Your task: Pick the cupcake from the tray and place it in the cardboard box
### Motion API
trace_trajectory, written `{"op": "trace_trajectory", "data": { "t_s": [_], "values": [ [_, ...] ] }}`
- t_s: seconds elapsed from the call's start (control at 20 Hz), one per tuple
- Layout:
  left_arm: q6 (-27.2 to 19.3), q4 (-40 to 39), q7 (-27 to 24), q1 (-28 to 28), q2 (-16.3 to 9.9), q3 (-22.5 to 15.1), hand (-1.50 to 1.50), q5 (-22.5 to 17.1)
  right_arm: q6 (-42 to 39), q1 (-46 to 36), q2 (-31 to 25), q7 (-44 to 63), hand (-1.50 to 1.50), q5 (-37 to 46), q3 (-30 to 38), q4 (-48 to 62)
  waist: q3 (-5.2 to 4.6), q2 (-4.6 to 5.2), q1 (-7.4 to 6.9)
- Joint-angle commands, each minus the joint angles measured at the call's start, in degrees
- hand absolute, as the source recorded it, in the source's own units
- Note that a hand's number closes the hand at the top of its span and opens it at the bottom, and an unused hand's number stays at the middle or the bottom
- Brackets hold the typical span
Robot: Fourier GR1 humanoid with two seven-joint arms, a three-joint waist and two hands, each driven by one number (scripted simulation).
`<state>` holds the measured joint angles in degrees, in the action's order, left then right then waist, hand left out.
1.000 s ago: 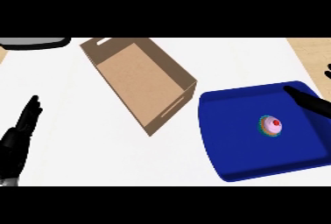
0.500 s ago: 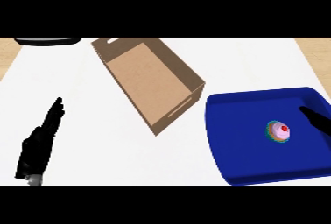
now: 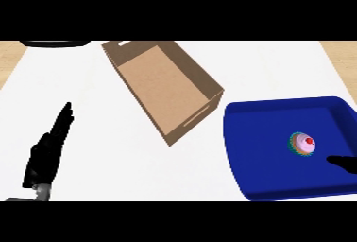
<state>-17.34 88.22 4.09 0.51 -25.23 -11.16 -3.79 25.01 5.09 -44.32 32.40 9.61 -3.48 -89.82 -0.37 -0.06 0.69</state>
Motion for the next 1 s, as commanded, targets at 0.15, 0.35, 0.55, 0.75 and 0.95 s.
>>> {"op": "trace_trajectory", "data": {
  "t_s": [0.15,0.35,0.55,0.75,0.95],
  "values": [
    [1.8,-2.3,-2.3,-0.1,0.4,0.9,0.00,-0.2,-15.8,-4.9,-4.9,22.9,-1.50,-3.7,-5.9,-9.9,0.19,0.10,-1.12],
    [1.3,-2.8,0.1,-2.2,2.1,0.2,0.00,2.0,-18.3,-11.7,-1.9,33.4,-1.50,-1.8,-8.1,-10.4,0.31,0.13,-1.18],
    [1.4,-3.9,0.0,-2.6,4.4,0.3,0.00,3.3,-21.2,-14.8,-0.9,35.5,-1.50,-0.4,-5.3,-7.5,0.34,0.10,-0.96],
    [3.4,-0.4,-1.0,1.5,2.8,2.3,0.00,2.7,-16.9,-11.3,5.7,36.0,-1.50,6.7,-9.6,-7.2,0.35,0.01,-0.91],
    [5.0,-2.1,-0.7,-1.1,3.1,3.6,0.00,2.4,-20.2,-11.7,6.4,35.1,-1.50,6.1,-8.0,-3.6,0.35,0.09,-0.81]
  ]
}}
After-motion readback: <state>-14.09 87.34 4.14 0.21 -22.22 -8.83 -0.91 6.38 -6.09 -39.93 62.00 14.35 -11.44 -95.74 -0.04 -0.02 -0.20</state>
